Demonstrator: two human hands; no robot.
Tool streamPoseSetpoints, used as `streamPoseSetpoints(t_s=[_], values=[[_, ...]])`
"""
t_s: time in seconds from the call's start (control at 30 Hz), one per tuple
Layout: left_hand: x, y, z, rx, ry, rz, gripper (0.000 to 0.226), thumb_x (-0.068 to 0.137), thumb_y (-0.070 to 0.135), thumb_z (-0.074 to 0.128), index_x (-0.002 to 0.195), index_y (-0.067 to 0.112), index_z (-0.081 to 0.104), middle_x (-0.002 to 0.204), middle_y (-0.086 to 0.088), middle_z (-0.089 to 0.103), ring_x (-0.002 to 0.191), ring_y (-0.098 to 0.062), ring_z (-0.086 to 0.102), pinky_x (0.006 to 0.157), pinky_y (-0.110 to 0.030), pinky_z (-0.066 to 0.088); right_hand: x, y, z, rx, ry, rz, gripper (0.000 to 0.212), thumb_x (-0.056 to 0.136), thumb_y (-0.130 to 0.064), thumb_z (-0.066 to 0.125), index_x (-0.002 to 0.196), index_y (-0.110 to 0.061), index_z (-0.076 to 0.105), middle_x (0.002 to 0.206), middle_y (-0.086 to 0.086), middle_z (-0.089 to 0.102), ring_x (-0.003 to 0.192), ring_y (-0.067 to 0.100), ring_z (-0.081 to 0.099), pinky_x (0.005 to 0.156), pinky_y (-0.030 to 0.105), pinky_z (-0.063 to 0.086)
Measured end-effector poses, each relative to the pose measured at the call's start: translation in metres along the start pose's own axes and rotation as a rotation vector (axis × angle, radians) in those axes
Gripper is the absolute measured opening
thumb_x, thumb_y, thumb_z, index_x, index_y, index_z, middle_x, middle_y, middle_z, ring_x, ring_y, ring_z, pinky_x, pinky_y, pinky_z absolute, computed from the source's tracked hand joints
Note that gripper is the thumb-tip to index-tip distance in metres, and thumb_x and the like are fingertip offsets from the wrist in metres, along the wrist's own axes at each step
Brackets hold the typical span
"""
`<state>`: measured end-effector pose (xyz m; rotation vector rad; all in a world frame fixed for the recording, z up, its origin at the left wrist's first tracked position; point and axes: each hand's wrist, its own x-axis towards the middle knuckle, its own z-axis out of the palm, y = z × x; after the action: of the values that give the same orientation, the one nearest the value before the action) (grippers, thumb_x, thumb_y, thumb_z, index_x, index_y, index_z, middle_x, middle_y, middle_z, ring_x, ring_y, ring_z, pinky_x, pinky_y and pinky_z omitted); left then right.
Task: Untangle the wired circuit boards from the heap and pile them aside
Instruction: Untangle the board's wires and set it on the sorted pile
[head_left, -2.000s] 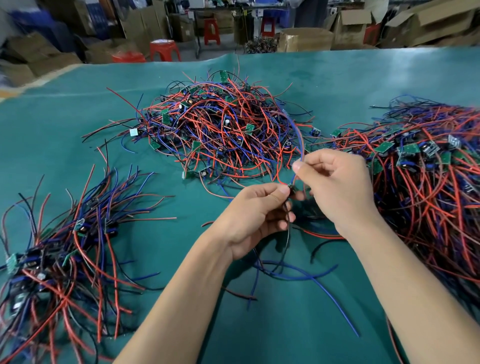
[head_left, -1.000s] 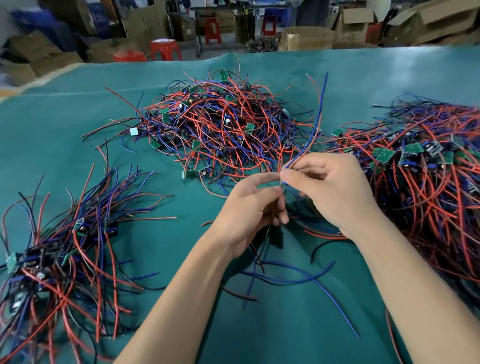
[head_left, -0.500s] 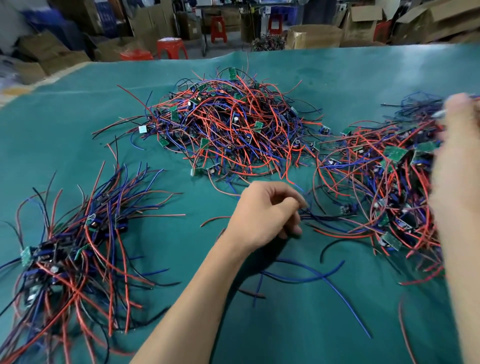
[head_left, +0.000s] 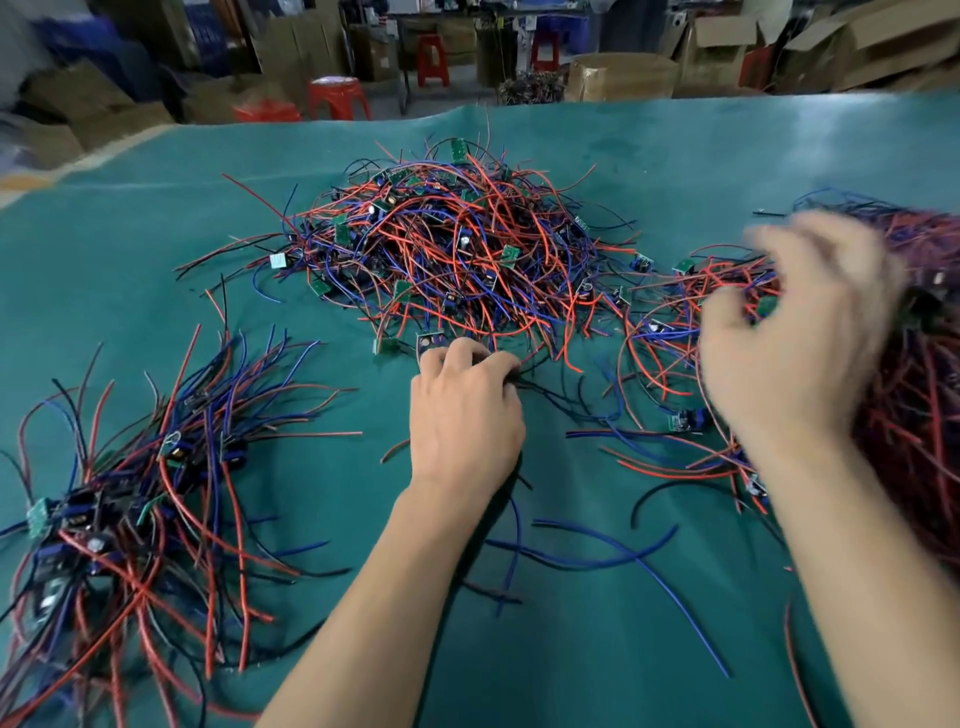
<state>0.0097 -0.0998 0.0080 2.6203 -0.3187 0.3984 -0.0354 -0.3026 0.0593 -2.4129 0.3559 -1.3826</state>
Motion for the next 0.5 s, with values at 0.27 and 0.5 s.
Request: streamPoseSetpoints(t_s=[0.27, 0.5], values=[[0.0, 0.004, -0.004, -0.103, 0.169, 0.08, 0.016, 0.092, 0.009, 0.06, 0.096, 0.016, 0.073, 0.1, -0.004, 0.064, 0.099, -0.031, 0.046, 0.091, -0.031, 0.035, -0.046, -0.035, 0.04, 0.15, -0.687, -0.202, 0.025, 0.091, -0.026, 0.072, 0.112, -0.013, 0.076, 0.108, 0.005, 0.074, 0.103, 0.033, 0.058, 0.095, 0.039, 0.043], [0.001, 0.007, -0.003, -0.268, 0.184, 0.185, 0.015, 0.084, -0.001, 0.064, 0.091, 0.01, 0.072, 0.094, -0.006, 0.066, 0.091, -0.03, 0.054, 0.082, -0.033, 0.04, -0.046, -0.038, 0.042, 0.334, -0.676, -0.079, 0.011, 0.091, -0.027, 0.076, 0.094, -0.016, 0.077, 0.086, 0.002, 0.07, 0.086, 0.028, 0.061, 0.08, 0.043, 0.049]])
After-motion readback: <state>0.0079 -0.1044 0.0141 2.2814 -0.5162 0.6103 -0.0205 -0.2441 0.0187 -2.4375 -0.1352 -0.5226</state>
